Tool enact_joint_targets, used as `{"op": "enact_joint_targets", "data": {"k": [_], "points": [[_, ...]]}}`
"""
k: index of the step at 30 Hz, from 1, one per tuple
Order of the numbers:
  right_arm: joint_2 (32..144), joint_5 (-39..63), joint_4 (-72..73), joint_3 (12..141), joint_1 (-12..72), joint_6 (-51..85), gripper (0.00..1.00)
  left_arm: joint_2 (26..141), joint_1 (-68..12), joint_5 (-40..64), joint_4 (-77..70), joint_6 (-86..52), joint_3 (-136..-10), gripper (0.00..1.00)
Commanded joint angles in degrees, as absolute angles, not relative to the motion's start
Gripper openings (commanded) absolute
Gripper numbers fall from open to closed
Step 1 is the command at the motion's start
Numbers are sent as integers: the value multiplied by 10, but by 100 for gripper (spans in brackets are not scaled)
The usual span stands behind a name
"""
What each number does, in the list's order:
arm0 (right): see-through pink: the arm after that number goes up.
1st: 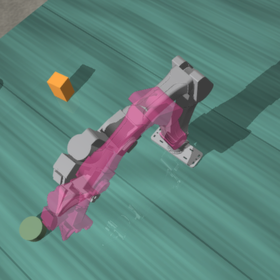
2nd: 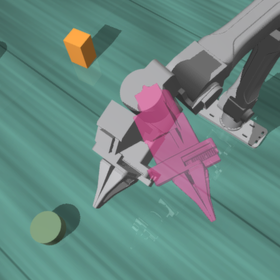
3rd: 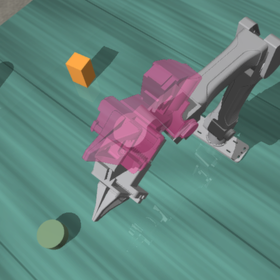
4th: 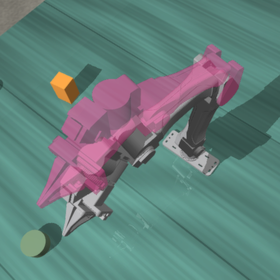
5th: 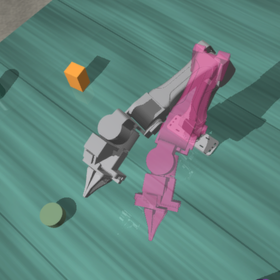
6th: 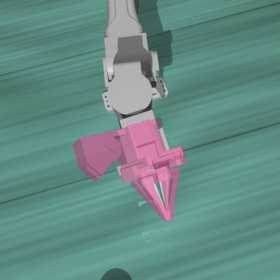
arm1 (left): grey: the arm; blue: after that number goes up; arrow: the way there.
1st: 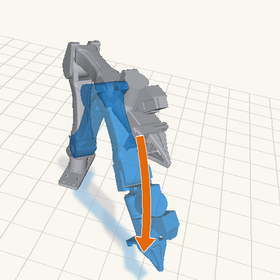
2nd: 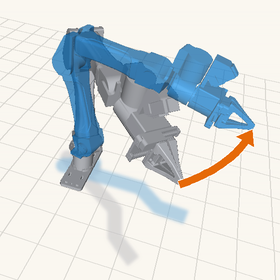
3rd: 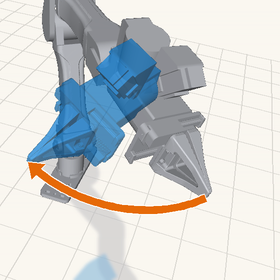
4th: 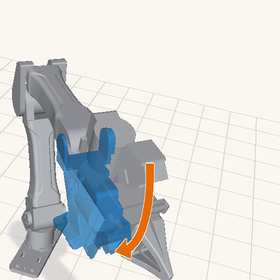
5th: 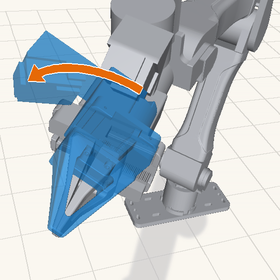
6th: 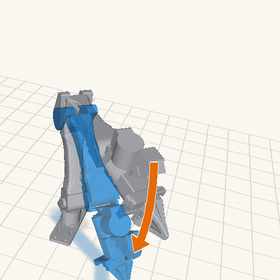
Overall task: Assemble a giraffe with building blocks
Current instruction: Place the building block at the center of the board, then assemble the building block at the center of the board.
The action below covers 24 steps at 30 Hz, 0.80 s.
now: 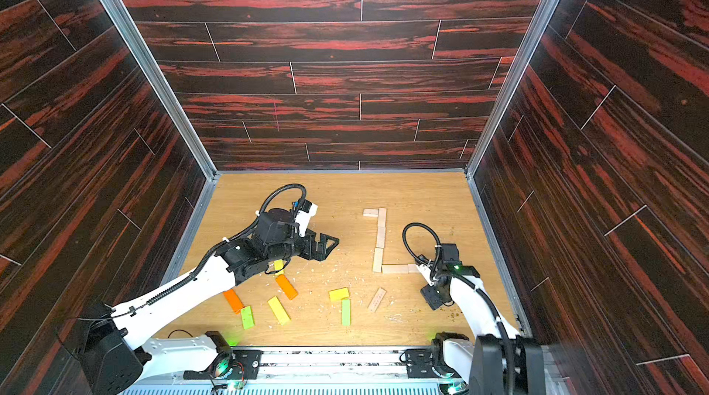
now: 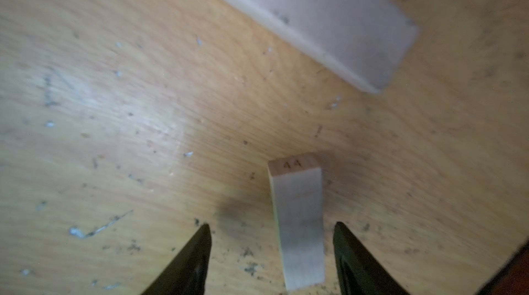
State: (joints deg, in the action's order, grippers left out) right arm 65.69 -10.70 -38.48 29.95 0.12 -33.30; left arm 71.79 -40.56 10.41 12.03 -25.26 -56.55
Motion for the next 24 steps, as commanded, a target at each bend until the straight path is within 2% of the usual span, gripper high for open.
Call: {"op": "enact_joint_targets", "data": {"k": [1,5,11,17,24], "points": [[681,-80,-374,312,-13,-345,66,694,-407,98,122,-243,-559,100],[699,-70,-365,313,-29,-344,59,684,-407,93,124,-242,-557,100],[724,-73,-372,336,-39,-344,33,674,-409,88,124,-242,-554,100],[738,-69,-368,346,-39,-344,26,673,-410,88,125,-240,-555,100],[765,-68,-364,366,-39,-339,25,676,-410,87,125,-239,-556,100]]}}
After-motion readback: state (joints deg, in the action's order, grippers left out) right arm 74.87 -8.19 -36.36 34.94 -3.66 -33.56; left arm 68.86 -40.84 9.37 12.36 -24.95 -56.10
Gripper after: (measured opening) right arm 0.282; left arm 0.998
